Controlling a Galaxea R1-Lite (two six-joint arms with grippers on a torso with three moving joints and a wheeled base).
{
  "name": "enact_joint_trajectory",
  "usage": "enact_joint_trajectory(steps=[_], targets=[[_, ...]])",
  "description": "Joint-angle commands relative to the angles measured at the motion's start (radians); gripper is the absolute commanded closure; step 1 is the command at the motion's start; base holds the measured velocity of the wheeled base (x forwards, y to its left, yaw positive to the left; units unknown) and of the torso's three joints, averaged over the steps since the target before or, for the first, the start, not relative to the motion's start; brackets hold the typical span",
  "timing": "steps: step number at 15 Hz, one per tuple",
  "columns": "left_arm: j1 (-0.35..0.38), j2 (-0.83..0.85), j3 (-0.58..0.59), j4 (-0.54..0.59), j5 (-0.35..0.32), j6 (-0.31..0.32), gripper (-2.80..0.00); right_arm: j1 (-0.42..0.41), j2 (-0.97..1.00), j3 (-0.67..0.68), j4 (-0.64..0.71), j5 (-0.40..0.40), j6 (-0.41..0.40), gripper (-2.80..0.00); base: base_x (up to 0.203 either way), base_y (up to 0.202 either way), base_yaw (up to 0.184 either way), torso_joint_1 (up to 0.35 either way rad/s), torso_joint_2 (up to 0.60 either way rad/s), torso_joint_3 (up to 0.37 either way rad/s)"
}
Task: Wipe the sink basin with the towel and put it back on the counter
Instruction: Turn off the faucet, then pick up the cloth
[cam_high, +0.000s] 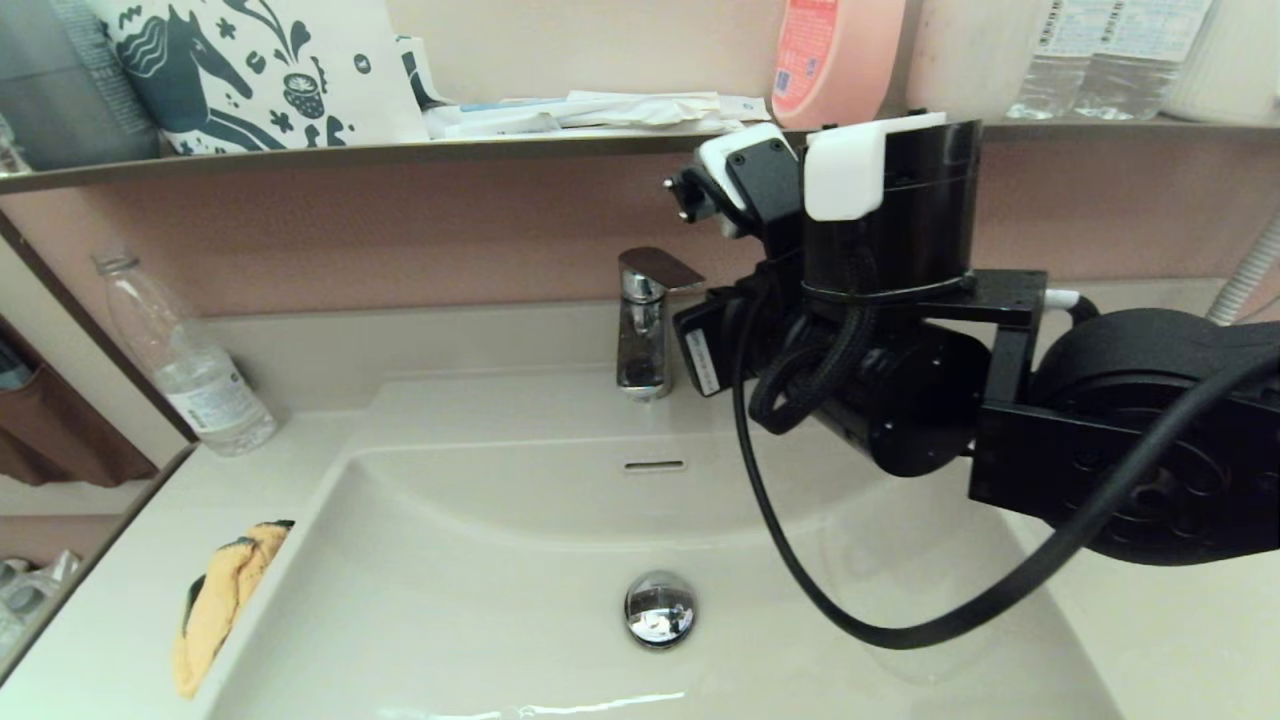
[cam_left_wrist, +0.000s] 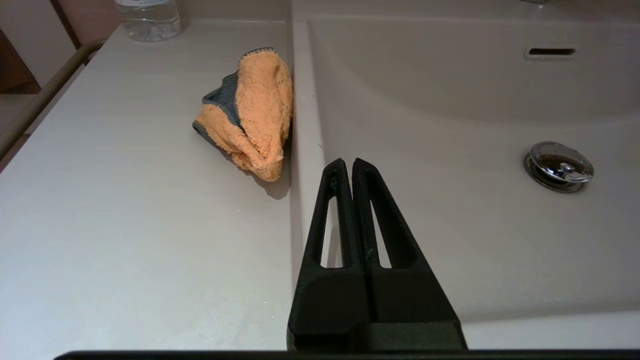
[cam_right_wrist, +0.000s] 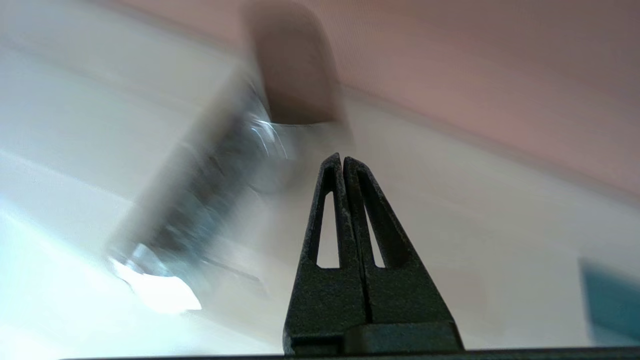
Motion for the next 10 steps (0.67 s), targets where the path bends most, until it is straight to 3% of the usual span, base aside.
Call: enact_joint_trajectory(steps=[1,7,10], targets=[[0.0,0.001,0.0,0.0,0.0,-0.001,0.0,-0.02,-0.146,0.09,-0.011,-0.005,0.008,0.0,0.0,0.0,0.0,0.0,0.0,0.0],[0.0,0.001,0.0,0.0,0.0,-0.001,0.0,-0.216,-0.614,0.521,-0.014,0.003,0.013,0.0,0.0,0.0,0.0,0.0,0.0,0.0],[0.0,0.001,0.0,0.0,0.0,-0.001,0.0,-0.408,-0.83,0.652,-0.011,0.005,-0.008,0.0,0.0,0.0,0.0,0.0,0.0,0.0]])
